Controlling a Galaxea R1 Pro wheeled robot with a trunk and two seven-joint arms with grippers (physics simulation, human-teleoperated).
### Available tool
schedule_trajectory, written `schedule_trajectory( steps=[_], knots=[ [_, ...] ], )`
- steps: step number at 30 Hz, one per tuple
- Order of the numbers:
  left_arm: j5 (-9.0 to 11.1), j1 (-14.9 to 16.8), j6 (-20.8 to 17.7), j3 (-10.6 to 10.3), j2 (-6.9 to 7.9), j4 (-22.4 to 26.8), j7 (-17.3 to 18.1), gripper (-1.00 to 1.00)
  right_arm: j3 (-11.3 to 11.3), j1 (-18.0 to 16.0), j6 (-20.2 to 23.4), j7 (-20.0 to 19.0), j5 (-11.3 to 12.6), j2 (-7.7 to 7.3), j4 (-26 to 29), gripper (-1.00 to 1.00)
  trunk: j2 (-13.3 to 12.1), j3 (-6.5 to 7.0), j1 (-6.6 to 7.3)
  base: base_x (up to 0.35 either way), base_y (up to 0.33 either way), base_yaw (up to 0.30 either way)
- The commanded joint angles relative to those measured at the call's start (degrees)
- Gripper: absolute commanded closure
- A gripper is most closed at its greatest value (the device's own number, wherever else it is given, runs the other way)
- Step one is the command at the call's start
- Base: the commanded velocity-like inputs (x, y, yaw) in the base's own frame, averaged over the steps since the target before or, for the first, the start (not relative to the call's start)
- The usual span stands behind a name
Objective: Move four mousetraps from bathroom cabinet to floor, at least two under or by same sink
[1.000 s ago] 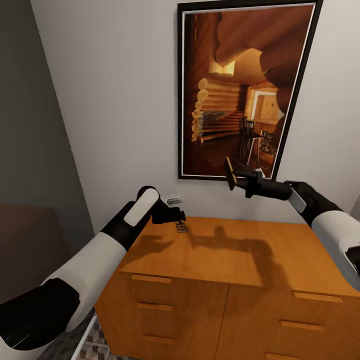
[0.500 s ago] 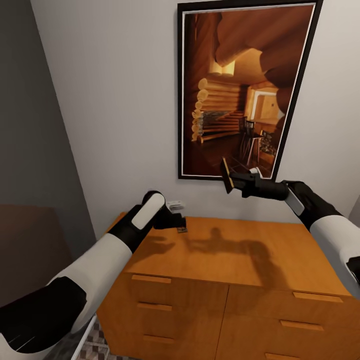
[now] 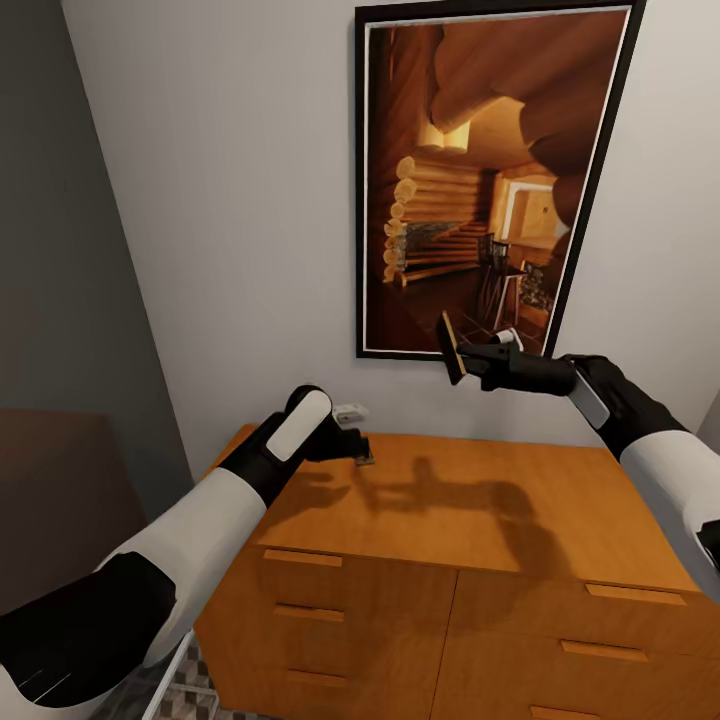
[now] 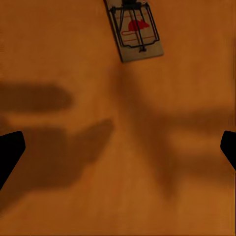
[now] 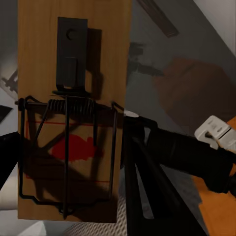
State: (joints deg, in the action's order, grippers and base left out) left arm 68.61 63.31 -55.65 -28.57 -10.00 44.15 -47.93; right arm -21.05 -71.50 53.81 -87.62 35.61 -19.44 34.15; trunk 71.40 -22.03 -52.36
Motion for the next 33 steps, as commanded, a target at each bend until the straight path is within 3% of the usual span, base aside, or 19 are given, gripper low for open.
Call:
schedule_trajectory(
  steps=[1, 21, 33],
  knots=[
    [0.55, 0.06, 1.21, -0.09, 0.00, -0.02, -0.57, -1.00, -0.31, 0.27, 0.98, -0.29, 0.26, -0.07, 0.00, 1.00, 0.05, -0.07, 0.00, 0.000, 0.000, 0.000],
    [0.64, 0.06, 6.45, 0.17, 0.00, -0.78, -0.15, -1.00, -0.30, 2.03, 0.95, -0.27, 0.43, -0.07, 0.04, 1.00, 0.05, -0.07, 0.00, 0.054, -0.085, -0.037],
    [0.60, 0.06, 6.56, 0.20, 0.09, -2.72, -0.22, -1.00, -0.29, 2.21, 0.95, -0.27, 0.43, -0.07, 0.07, 1.00, 0.05, -0.07, 0.00, 0.002, -0.003, -0.002]
  ],
)
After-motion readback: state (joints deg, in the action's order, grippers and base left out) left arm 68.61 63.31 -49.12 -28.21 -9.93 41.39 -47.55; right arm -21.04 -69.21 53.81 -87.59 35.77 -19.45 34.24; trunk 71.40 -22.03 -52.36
